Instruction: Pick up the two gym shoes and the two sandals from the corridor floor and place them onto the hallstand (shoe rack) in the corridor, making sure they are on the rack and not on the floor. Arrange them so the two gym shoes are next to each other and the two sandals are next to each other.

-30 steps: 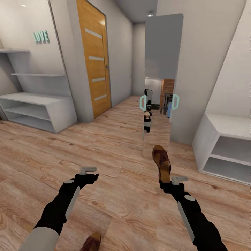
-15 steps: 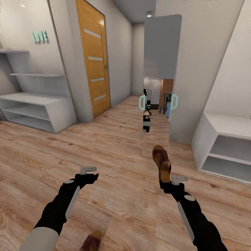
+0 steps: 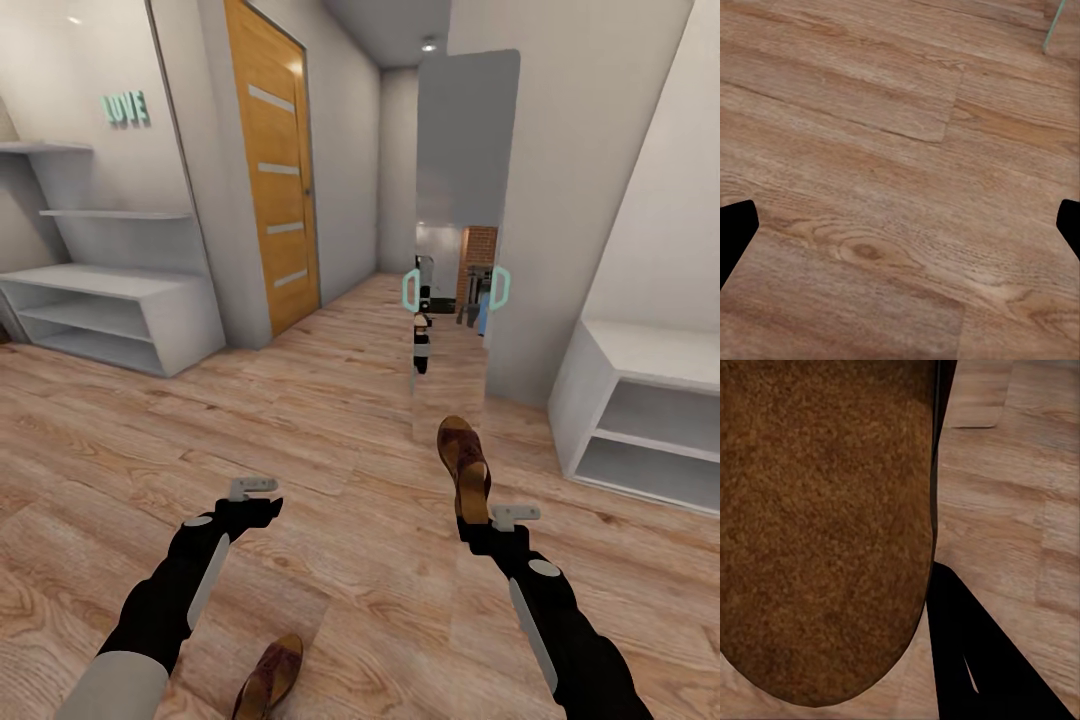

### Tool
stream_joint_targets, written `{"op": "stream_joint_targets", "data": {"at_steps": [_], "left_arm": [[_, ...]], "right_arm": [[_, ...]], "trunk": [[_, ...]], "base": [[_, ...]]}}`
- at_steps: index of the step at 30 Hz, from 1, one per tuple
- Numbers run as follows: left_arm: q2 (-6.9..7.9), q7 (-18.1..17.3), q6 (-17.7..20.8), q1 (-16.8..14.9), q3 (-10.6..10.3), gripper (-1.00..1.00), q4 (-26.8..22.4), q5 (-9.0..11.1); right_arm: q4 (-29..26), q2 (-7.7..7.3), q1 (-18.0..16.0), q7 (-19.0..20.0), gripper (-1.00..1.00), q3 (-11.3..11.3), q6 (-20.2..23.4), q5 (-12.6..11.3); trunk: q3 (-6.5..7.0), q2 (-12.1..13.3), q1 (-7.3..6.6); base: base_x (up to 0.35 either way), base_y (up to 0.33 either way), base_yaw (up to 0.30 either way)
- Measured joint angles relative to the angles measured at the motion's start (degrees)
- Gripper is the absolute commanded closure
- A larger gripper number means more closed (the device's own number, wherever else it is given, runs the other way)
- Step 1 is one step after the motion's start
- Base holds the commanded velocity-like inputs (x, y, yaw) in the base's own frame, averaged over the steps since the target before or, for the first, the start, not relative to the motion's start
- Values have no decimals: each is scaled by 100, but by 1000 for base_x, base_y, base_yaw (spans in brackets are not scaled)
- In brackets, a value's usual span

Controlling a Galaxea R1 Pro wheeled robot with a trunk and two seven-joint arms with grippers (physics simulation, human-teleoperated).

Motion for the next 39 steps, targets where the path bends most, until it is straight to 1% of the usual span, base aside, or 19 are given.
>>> {"op": "stream_joint_targets", "data": {"at_steps": [10, 23, 31, 35, 39], "left_arm": [[0, 0, 1, 0, 0, -100, -1, 0], [0, 0, -3, 0, 2, -100, 3, 0], [3, 1, -15, 12, 6, -100, 12, -15], [28, 1, -17, 46, 5, -100, 24, -40], [92, 1, -68, 58, 7, -100, 293, -49]], "right_arm": [[1, 0, 0, -2, 100, 0, -1, 0], [-4, -8, 0, 0, 100, 0, 5, 0], [-4, -9, 0, 2, 100, 0, 9, -1], [-4, -9, 1, 2, 100, 0, 9, -1], [-4, -9, 1, 6, 100, -2, 9, -1]], "trunk": [[0, 0, 1], [0, 0, 0], [0, 0, 0], [0, 0, 0], [0, 0, 0]], "base": [[-71, 78, 0], [-7, 8, -7], [0, 0, -213], [0, 0, -269], [0, 0, -124]]}}
